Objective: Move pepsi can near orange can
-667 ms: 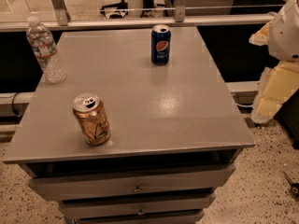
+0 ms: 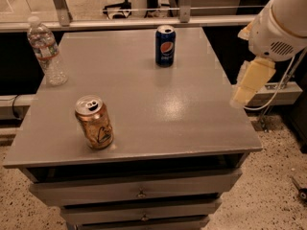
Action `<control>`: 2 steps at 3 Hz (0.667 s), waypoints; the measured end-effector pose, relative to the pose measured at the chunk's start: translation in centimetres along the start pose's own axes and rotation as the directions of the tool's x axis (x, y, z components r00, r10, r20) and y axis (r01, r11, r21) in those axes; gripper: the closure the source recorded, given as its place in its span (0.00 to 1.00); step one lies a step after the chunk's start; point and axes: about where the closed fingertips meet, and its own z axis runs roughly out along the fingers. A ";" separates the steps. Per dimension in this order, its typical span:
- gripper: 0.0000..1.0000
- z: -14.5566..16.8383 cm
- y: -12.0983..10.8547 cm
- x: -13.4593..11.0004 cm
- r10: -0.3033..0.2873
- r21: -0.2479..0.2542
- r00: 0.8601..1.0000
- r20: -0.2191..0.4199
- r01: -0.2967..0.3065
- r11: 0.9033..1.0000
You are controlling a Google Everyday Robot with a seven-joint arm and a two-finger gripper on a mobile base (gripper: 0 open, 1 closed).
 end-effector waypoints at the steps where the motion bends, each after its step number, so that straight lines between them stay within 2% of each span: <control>1: 0.00 7.0 -7.0 -3.0 0.081 0.081 0.990 0.118 -0.091 0.993; 2: 0.00 11.1 -11.1 -4.7 0.139 0.111 0.965 0.224 -0.167 0.980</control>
Offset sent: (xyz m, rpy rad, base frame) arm 0.2200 0.0396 -0.0691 0.3567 -0.2331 -0.1568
